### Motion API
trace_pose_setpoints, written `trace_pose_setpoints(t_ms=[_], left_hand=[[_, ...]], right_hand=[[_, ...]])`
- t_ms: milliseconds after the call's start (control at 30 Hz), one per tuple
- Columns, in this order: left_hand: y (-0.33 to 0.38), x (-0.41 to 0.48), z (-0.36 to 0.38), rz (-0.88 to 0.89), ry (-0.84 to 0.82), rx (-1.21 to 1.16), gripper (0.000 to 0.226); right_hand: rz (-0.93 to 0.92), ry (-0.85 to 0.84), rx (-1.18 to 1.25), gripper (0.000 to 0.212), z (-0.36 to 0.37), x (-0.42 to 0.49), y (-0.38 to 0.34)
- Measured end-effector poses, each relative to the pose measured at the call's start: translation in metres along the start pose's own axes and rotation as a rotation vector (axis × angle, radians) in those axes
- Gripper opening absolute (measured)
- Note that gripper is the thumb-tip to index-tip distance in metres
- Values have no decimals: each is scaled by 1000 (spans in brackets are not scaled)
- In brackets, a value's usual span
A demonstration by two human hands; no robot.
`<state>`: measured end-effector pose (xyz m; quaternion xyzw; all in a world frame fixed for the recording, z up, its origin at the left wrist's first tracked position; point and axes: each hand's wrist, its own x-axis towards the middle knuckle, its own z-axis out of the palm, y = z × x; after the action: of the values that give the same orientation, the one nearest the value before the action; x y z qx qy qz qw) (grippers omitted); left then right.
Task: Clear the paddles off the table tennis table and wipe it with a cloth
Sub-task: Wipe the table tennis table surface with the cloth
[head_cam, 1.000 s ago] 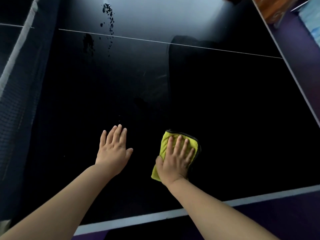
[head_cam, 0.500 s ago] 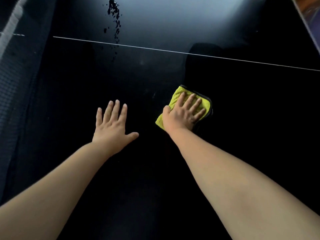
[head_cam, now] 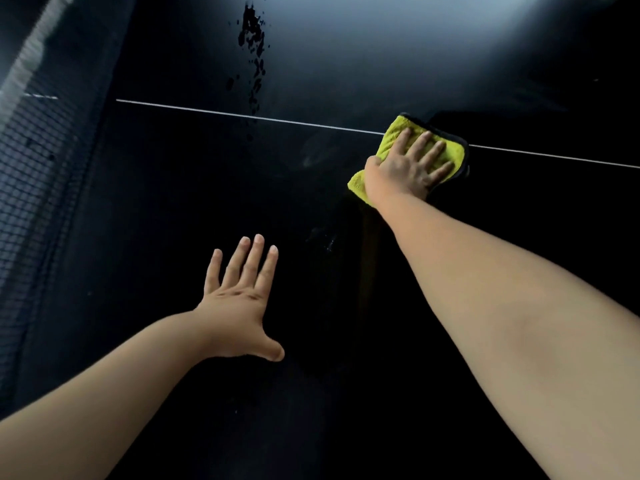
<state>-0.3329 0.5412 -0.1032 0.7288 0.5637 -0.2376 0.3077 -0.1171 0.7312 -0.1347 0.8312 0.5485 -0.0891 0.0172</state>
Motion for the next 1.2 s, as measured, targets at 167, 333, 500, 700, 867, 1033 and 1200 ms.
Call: trace_pose_setpoints(t_ms=[167,333,500,700,867,1033,1200], left_hand=[[0,0,-3,12,-19,-21,141],[0,-1,-2,8,-10,-9,140],[1,-3,0,-3,29,-19,143],[0,-6,6,7,130,-40,143],[0,-17,9,43,224,-75,141],[4,-54,30,128,490,8,123],[-1,-113,83,126,460,1,110]], right_hand=[[-154,-1,-33,75,-5,24,-10],[-433,-43,-128,71,-7,23,-4],[-674,-73,-237,72,-8,-3,-2],[-862,-98,-305,73,-4,-73,7],[-885,-125,-319,76,3,-148,24],[-856,-182,-338,80,6,-231,47],[-813,-213,-330,81,15,-316,68]])
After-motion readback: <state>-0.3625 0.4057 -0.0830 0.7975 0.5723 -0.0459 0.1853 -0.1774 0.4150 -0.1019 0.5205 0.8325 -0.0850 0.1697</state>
